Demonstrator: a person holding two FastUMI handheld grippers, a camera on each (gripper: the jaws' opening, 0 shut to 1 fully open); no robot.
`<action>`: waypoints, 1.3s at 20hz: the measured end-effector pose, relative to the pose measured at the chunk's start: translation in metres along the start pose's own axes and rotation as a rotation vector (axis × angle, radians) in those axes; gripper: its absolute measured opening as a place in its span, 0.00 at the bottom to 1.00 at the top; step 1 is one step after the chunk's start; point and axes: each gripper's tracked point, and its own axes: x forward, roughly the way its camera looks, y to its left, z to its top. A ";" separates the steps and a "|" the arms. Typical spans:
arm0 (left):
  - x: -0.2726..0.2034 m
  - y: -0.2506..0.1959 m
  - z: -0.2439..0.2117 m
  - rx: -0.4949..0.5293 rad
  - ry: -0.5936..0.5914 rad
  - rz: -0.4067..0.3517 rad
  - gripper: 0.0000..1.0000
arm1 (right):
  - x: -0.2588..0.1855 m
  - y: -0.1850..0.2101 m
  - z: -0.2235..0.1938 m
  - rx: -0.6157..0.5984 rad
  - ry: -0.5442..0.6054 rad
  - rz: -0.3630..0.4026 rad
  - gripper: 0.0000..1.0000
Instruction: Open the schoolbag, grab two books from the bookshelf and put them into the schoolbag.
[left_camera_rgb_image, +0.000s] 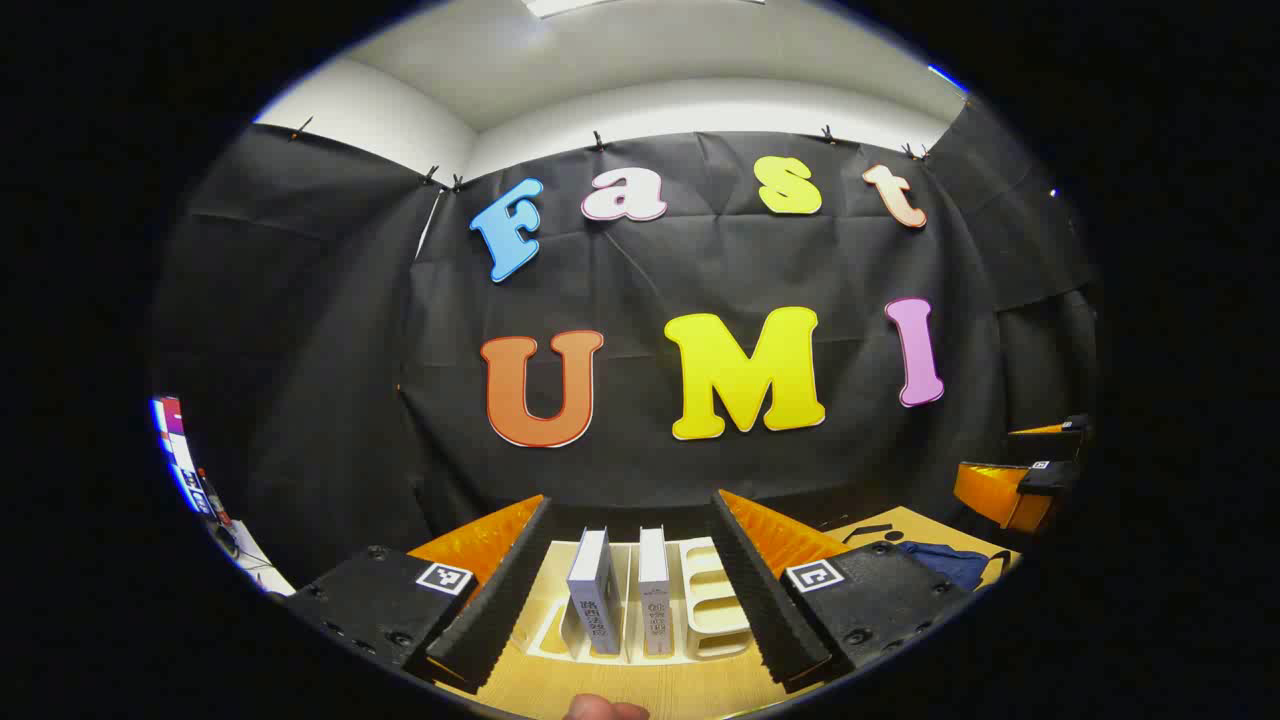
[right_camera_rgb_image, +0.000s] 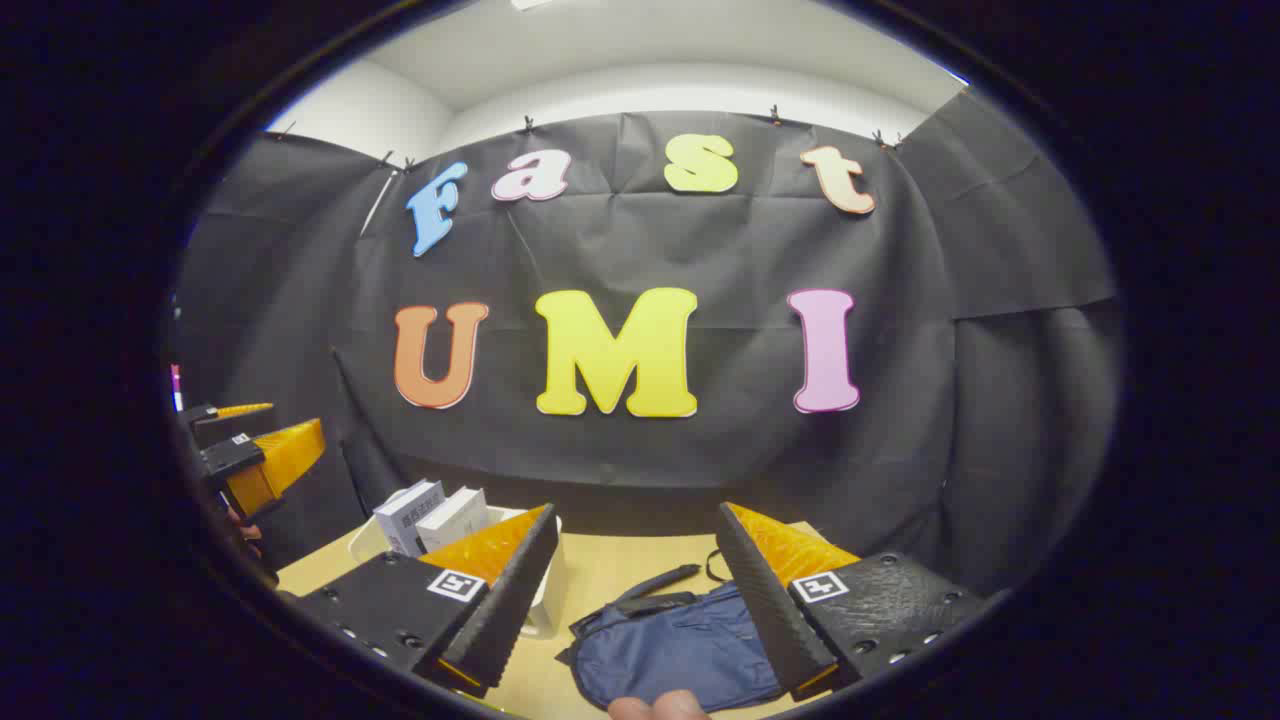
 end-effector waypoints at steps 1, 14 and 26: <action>0.002 0.000 -0.006 -0.007 0.018 -0.001 0.98 | 0.000 -0.002 -0.004 -0.004 0.009 -0.011 0.95; 0.007 -0.008 -0.013 -0.013 0.052 -0.022 0.98 | 0.002 -0.008 -0.029 -0.018 0.074 -0.030 0.95; -0.013 0.013 0.004 0.006 0.027 0.023 0.98 | 0.010 0.034 -0.189 -0.120 0.422 0.094 0.96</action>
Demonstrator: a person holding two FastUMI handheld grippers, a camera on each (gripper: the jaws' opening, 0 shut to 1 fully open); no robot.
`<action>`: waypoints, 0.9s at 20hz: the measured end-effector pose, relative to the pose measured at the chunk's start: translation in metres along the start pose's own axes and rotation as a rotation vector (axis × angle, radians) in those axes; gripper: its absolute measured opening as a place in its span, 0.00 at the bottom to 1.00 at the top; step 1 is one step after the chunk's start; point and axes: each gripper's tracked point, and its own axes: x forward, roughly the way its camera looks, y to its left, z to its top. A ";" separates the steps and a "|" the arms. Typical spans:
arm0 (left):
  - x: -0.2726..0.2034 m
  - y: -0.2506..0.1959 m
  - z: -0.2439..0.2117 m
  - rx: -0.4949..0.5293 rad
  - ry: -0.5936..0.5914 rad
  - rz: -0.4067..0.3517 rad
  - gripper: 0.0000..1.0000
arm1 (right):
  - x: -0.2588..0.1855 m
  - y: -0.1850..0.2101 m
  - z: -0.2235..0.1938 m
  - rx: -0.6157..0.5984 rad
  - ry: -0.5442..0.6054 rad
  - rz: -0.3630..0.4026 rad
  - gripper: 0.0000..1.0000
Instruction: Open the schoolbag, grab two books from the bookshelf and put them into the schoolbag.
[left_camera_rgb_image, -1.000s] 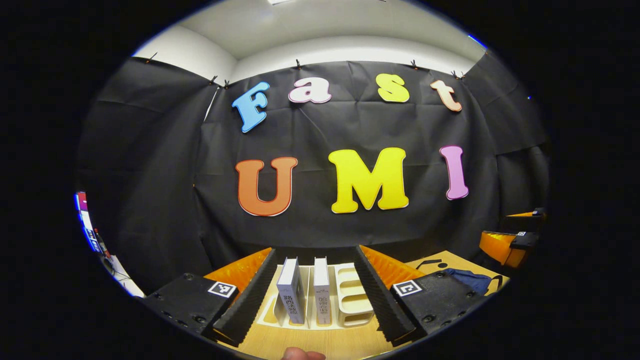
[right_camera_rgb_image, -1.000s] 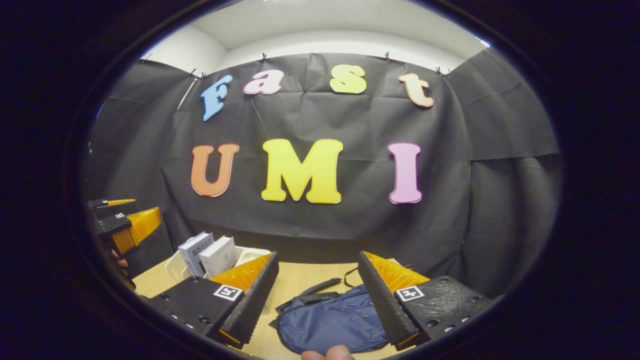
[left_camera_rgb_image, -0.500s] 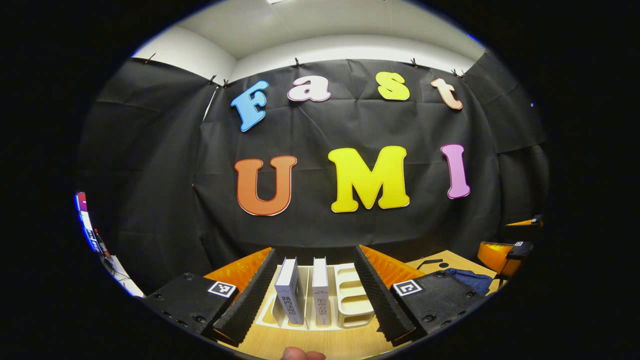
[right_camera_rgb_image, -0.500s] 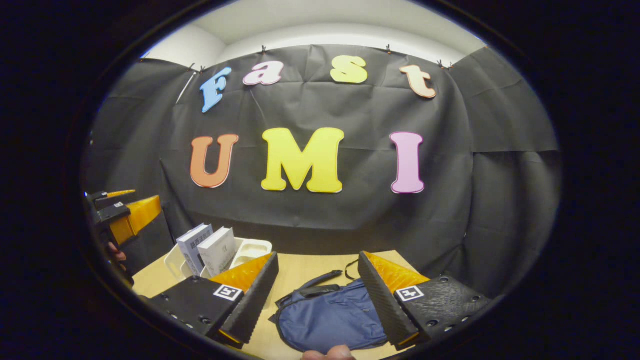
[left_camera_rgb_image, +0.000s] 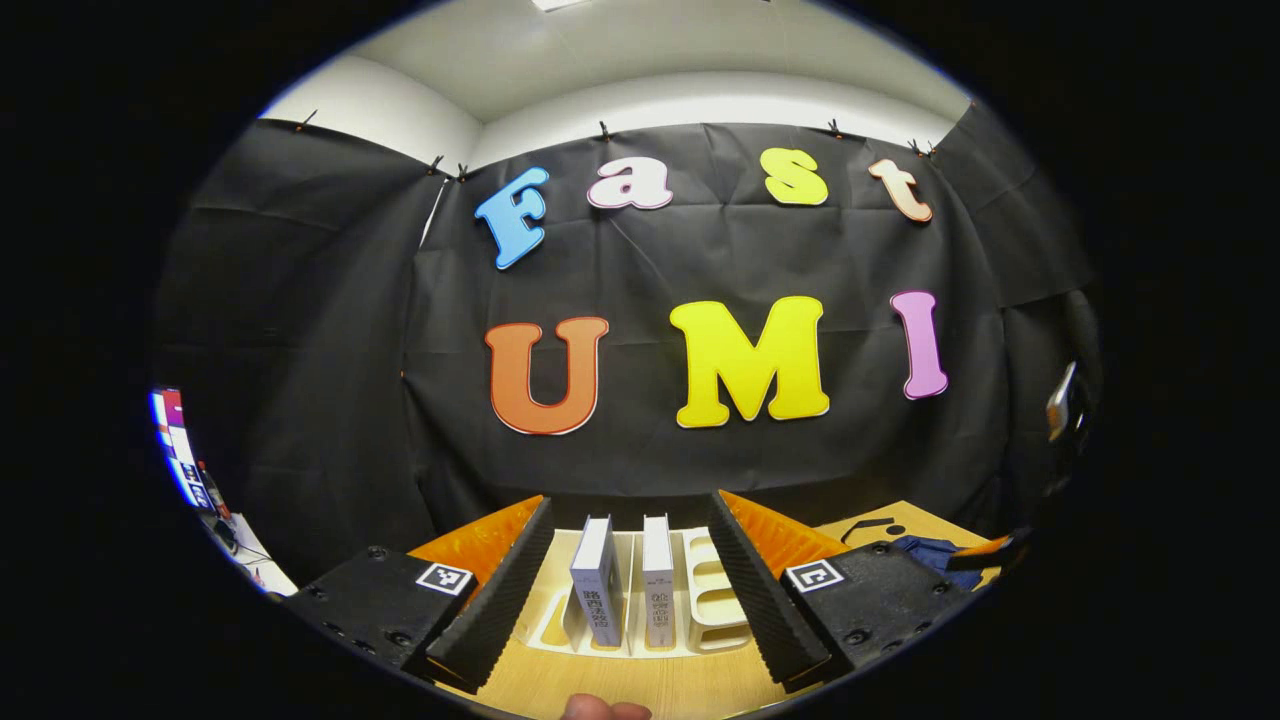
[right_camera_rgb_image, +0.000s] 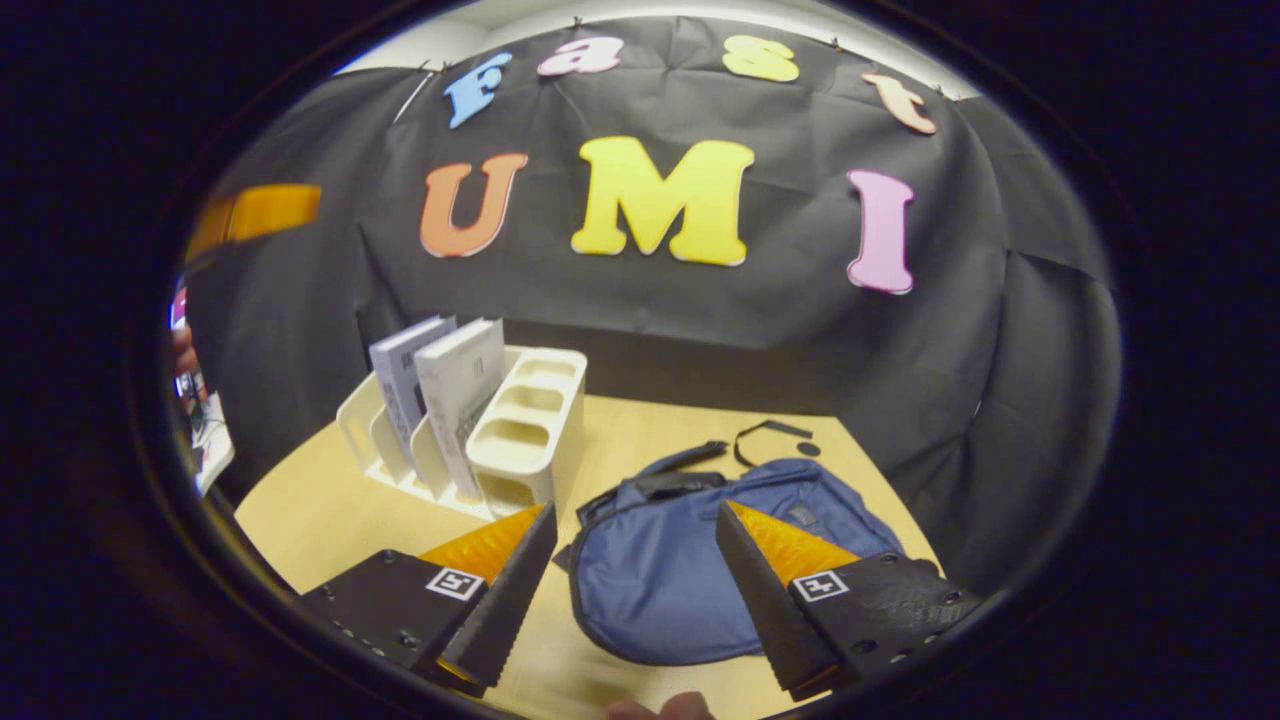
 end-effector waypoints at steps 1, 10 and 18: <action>-0.003 0.004 0.002 0.011 -0.007 0.009 0.98 | 0.008 0.007 -0.016 -0.010 0.037 0.012 0.96; -0.034 0.027 -0.002 0.047 0.019 0.054 0.97 | 0.075 0.036 -0.113 -0.042 0.290 0.017 0.96; -0.044 0.045 -0.009 0.062 0.038 0.094 0.97 | 0.104 0.025 -0.151 -0.073 0.379 -0.086 0.99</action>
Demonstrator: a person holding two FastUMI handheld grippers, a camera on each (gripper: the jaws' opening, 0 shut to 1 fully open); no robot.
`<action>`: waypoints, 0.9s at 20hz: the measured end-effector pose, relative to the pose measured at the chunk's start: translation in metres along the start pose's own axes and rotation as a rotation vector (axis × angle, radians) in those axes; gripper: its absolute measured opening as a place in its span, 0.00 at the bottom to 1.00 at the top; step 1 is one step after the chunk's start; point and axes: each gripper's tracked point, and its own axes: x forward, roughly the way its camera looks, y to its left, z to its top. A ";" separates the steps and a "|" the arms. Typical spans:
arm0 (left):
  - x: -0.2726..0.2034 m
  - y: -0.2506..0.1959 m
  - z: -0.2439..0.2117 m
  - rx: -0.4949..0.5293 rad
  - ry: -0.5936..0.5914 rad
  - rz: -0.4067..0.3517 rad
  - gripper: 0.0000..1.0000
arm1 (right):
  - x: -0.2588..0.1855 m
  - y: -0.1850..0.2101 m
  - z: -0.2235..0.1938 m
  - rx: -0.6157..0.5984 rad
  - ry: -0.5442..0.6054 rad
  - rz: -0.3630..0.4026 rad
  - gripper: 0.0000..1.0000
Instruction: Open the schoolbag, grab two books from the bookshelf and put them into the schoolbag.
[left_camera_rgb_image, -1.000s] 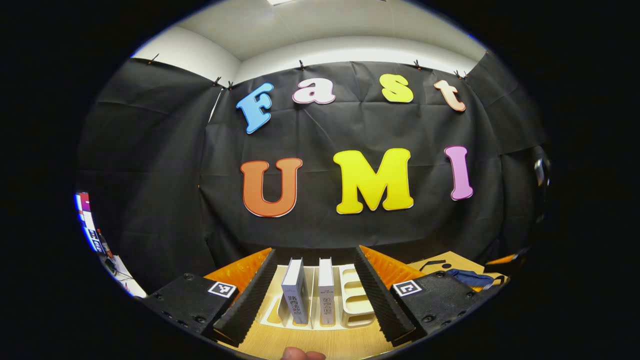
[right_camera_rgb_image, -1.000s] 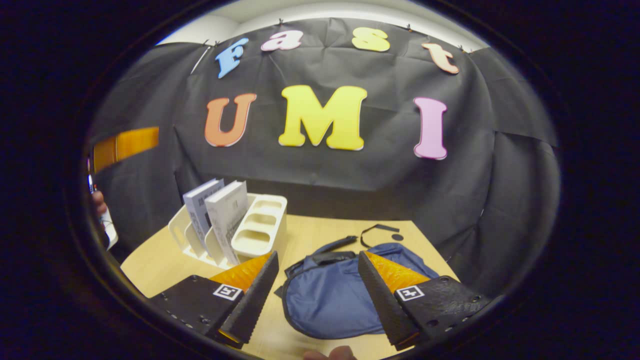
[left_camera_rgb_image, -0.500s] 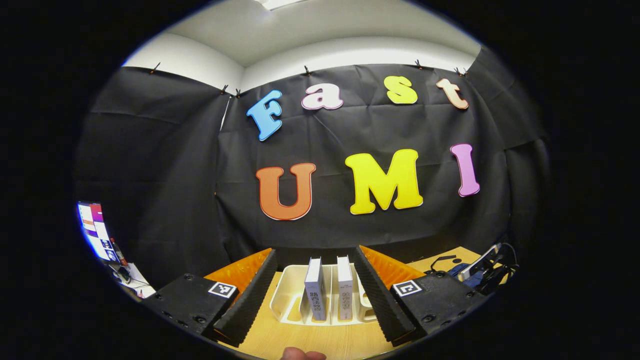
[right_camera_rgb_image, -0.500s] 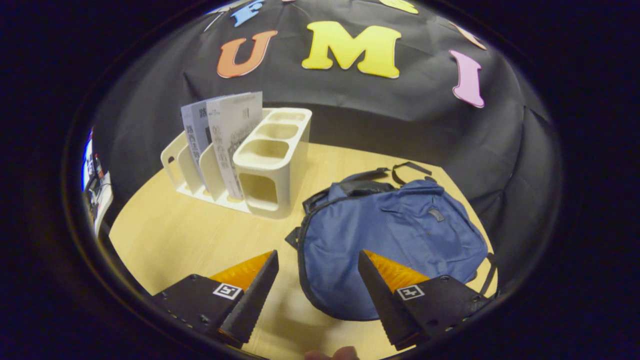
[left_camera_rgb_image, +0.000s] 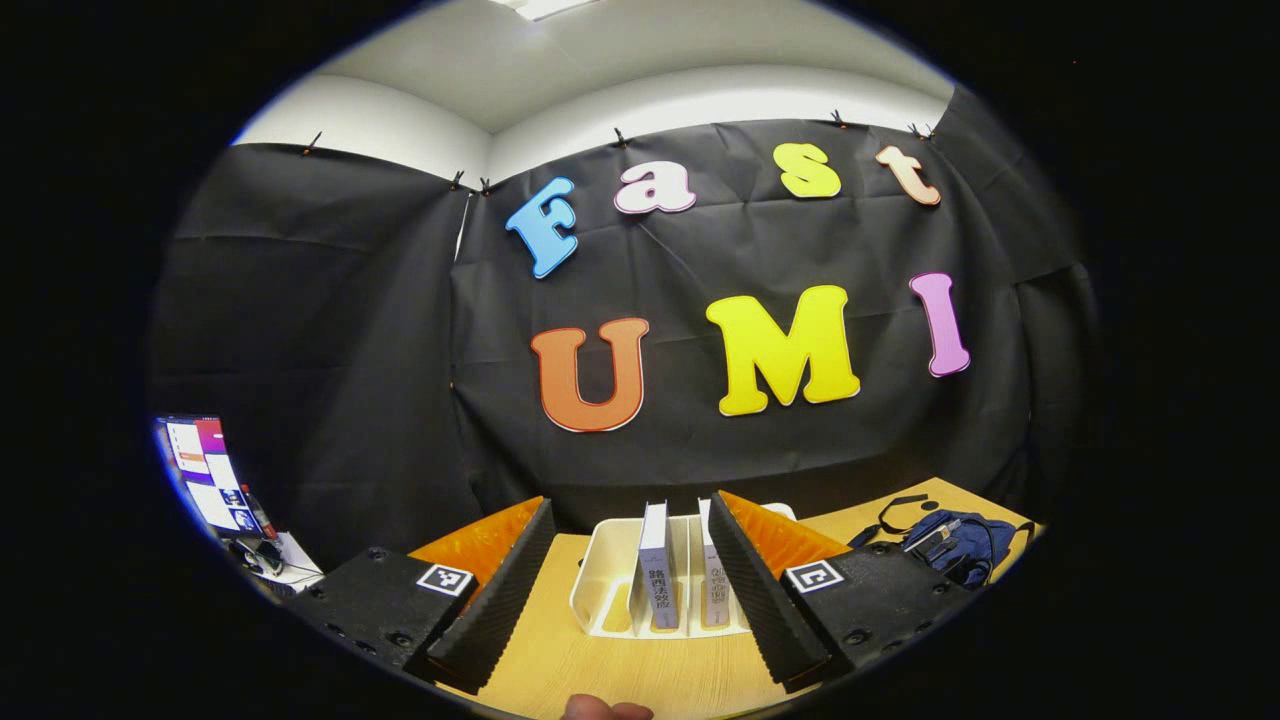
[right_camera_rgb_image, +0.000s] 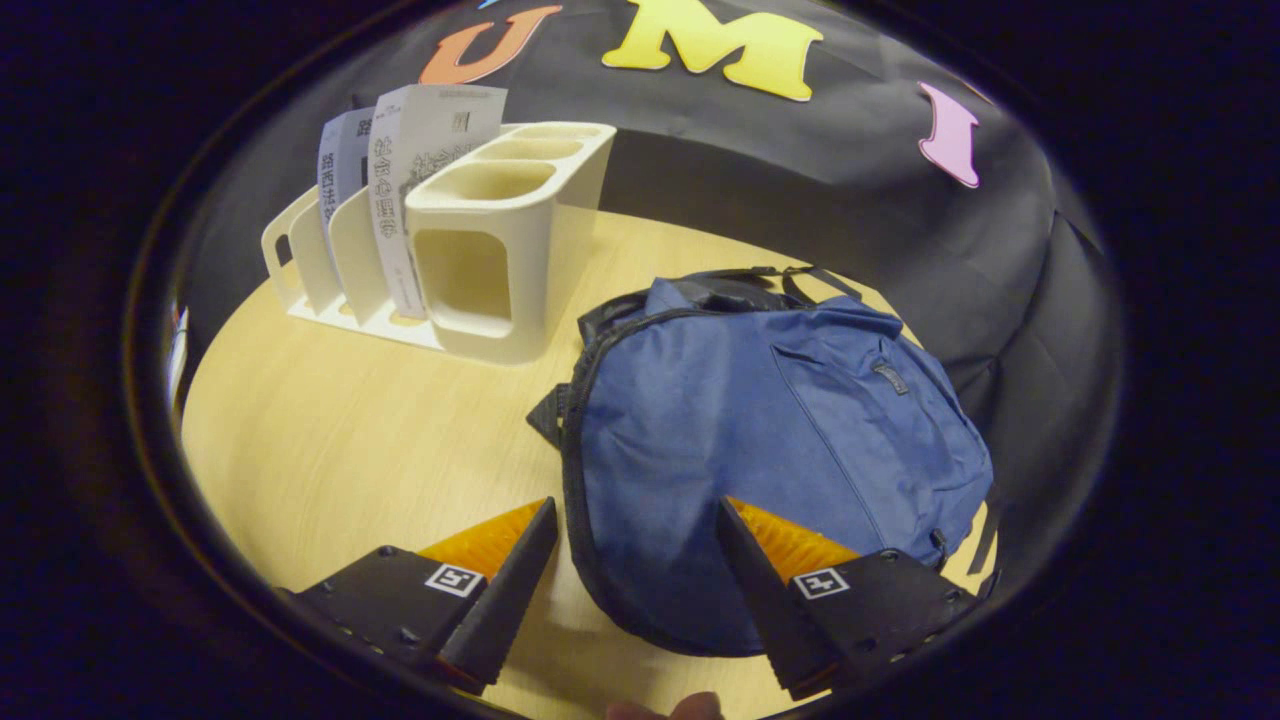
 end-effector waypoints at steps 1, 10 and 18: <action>0.000 0.002 0.000 0.000 0.002 0.005 0.97 | 0.003 -0.002 -0.002 0.002 0.005 -0.008 0.96; 0.001 0.005 0.003 0.001 -0.008 0.029 0.97 | 0.012 -0.008 0.006 0.034 0.013 0.006 0.91; 0.003 0.002 0.001 -0.014 -0.004 0.029 0.97 | 0.003 -0.004 0.014 0.058 0.028 0.088 0.06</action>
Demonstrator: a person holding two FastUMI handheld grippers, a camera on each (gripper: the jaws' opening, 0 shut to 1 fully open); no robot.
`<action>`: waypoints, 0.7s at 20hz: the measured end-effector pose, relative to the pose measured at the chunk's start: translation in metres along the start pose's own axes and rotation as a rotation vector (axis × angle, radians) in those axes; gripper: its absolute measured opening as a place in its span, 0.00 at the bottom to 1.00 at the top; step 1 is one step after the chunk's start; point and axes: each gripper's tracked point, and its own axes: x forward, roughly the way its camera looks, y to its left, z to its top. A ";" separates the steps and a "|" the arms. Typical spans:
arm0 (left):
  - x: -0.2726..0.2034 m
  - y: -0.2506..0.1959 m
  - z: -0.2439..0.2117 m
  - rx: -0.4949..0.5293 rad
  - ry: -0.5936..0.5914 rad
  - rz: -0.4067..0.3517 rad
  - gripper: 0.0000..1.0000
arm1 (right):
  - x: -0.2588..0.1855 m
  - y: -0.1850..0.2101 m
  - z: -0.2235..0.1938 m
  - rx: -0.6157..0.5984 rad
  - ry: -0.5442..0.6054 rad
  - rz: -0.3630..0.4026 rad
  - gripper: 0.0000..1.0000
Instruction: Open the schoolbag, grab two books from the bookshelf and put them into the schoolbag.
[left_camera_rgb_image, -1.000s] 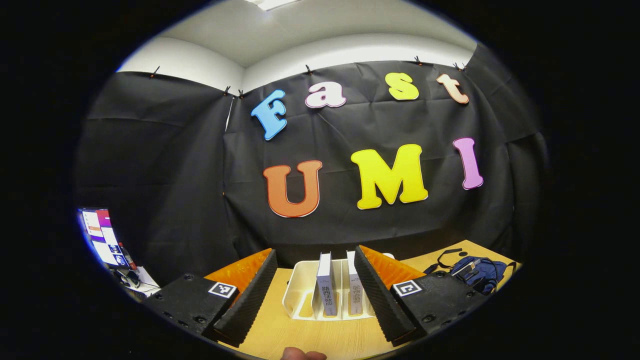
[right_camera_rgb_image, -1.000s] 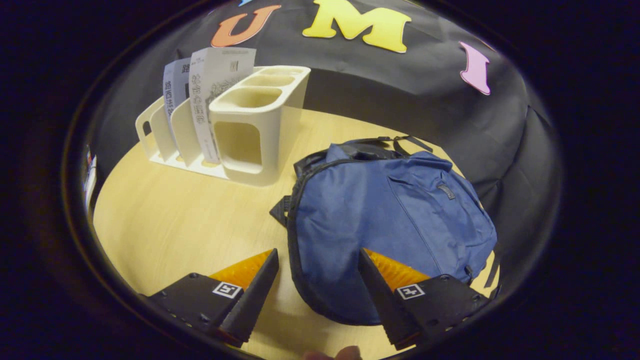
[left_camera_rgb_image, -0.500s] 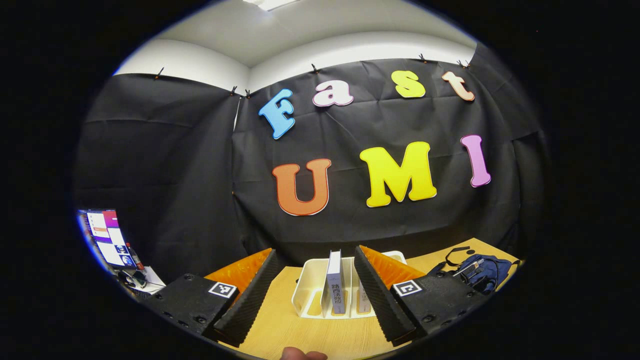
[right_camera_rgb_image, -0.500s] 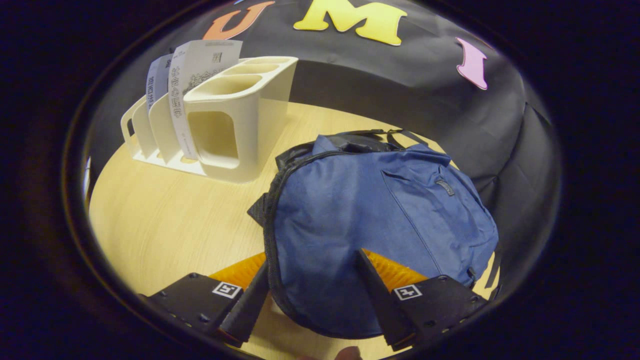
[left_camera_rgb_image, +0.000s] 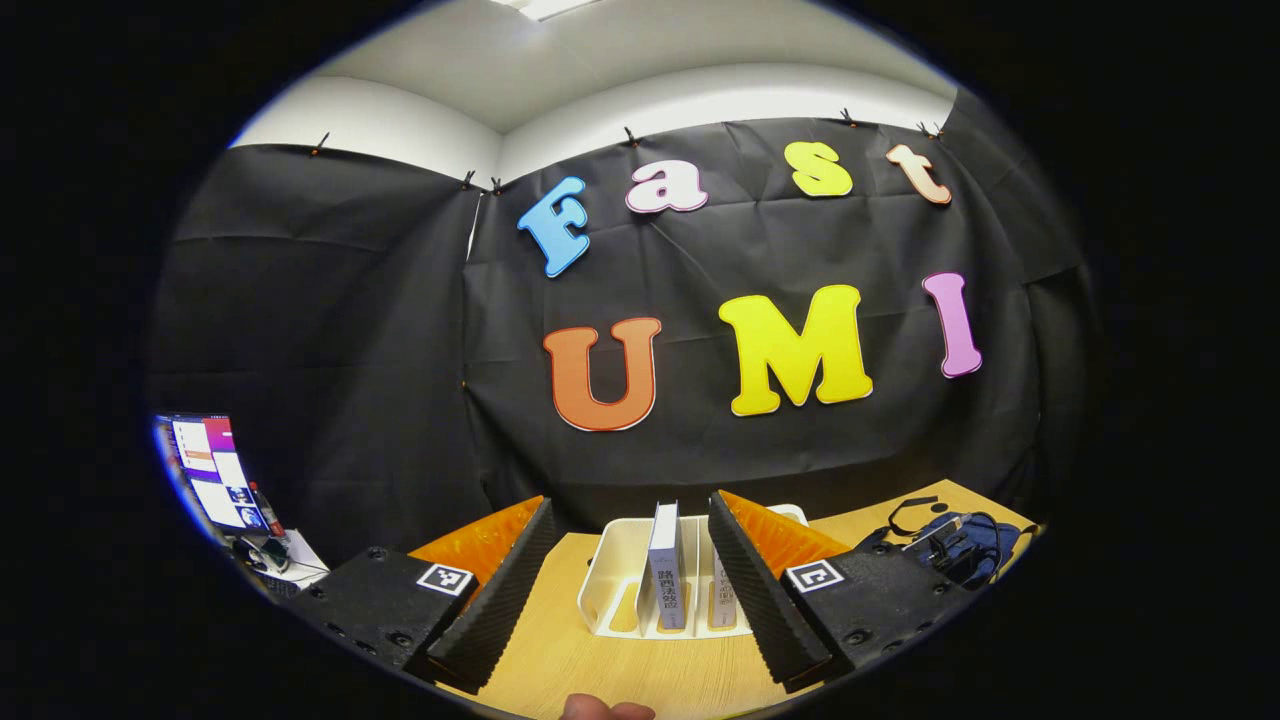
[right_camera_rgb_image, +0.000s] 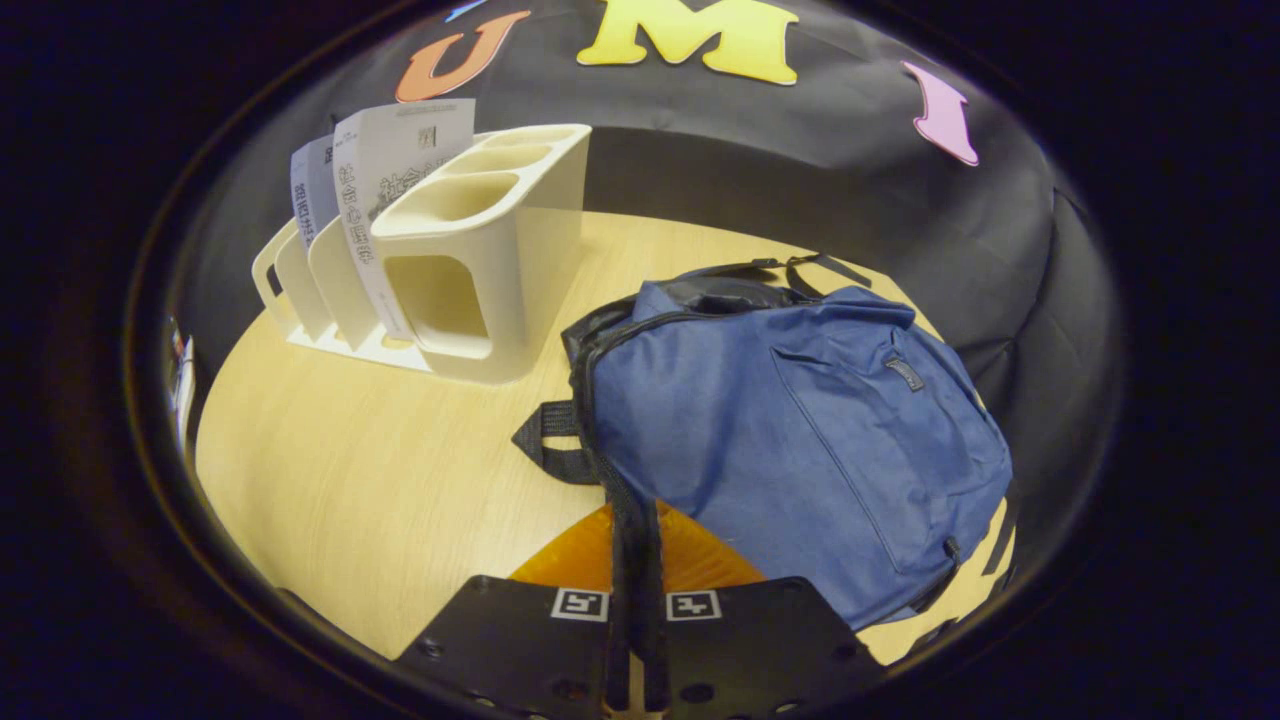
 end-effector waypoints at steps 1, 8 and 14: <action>0.000 0.001 0.000 -0.006 0.001 0.001 0.97 | 0.001 0.000 0.002 0.008 -0.001 0.007 0.00; 0.013 0.004 -0.006 -0.028 0.027 0.015 0.98 | -0.042 -0.007 0.025 -0.053 -0.063 0.060 0.00; 0.037 -0.006 -0.019 -0.067 0.074 0.011 0.98 | -0.086 -0.053 0.053 0.005 -0.095 0.057 0.00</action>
